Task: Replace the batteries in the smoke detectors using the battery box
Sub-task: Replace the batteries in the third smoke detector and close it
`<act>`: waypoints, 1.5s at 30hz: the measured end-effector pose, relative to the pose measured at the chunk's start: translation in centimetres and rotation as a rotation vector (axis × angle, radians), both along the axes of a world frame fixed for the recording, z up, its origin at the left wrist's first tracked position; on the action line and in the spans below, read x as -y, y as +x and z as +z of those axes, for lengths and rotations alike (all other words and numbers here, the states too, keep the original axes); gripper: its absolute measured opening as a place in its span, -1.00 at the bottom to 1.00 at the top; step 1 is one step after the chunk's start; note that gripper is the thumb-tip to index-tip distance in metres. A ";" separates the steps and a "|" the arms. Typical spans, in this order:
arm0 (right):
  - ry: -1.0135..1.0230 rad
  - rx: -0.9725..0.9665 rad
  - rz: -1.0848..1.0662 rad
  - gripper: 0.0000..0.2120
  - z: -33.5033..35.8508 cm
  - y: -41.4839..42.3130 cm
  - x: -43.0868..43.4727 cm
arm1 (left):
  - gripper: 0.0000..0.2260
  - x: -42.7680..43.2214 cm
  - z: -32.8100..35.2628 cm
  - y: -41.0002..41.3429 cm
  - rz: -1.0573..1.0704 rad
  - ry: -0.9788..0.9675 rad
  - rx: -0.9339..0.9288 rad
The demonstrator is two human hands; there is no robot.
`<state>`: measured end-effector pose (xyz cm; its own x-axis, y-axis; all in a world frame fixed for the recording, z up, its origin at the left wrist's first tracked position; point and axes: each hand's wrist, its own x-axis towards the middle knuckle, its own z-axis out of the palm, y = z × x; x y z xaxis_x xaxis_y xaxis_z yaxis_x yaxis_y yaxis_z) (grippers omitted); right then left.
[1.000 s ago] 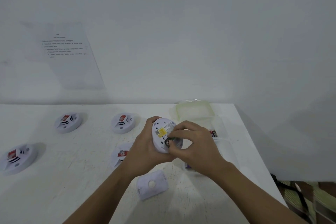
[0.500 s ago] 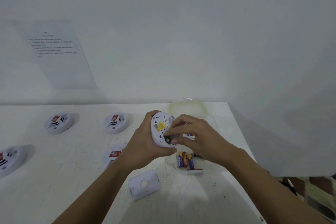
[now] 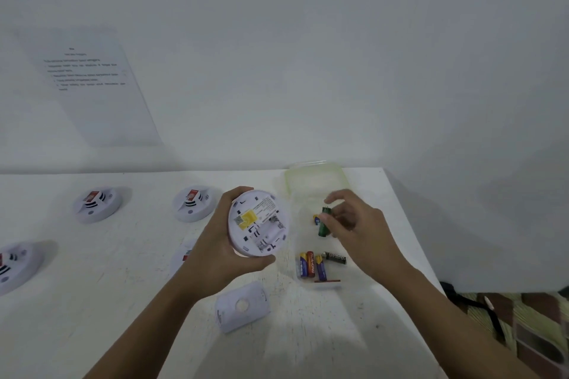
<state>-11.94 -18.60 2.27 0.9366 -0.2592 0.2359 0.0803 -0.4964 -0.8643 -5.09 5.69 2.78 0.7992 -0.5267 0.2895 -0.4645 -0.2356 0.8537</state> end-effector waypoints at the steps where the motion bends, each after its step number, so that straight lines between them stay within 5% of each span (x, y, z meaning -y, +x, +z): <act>1: -0.066 -0.052 0.003 -0.91 -0.6 0.0 0.2 | -0.19 -0.2 0.0 0.0 0.003 0.000 0.000; 10: -0.531 -0.322 0.001 -0.94 -4.7 0.3 0.6 | -0.17 -0.7 -1.0 -0.3 -0.013 -0.014 -0.082; 21: -0.396 -0.399 -0.079 -0.87 -6.0 1.6 0.1 | -0.18 -0.7 -2.0 0.1 -0.034 -0.016 -0.130; 32: -0.413 -0.194 -0.178 -0.87 -3.0 5.4 1.0 | -0.17 0.1 -1.4 1.9 -0.024 -0.009 -0.118; 45: -0.788 -0.600 0.042 -0.74 -3.8 11.6 2.0 | -0.20 1.3 -0.6 4.3 -0.003 0.008 -0.016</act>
<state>-0.38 -20.62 -1.50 0.9620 -0.1959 -0.1901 -0.2321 -0.9536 -0.1916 -0.77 4.38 2.22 0.8024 -0.5311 0.2722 -0.4512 -0.2411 0.8593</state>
